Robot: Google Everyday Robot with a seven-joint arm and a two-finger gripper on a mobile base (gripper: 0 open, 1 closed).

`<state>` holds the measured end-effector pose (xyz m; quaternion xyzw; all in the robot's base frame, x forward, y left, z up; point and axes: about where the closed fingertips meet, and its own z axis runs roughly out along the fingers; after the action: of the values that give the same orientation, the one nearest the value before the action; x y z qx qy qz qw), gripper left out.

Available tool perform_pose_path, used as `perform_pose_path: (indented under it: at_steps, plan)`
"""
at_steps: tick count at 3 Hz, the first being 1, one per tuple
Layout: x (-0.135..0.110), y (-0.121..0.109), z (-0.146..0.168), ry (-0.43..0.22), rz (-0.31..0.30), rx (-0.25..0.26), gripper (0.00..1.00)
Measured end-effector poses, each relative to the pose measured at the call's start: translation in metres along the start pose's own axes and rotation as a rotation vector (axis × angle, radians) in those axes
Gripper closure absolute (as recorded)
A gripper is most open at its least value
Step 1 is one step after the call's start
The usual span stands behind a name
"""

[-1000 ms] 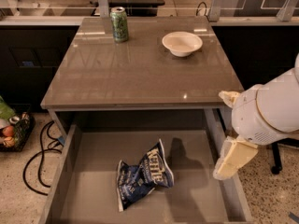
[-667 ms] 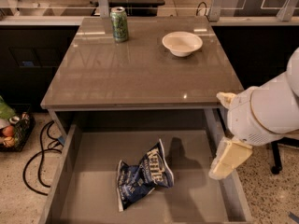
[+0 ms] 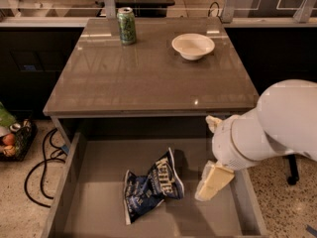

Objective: Pick blue chip bag from top drawer and place on counter

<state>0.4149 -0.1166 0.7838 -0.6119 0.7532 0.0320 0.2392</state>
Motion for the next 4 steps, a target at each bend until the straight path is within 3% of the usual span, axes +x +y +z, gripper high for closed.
perform_pose_path:
  at_steps: [3,4]
  plan:
    - [-0.038,0.032,0.084,-0.074,-0.013,-0.043,0.00]
    - [-0.065,0.060,0.148,-0.079,-0.025,-0.119,0.00]
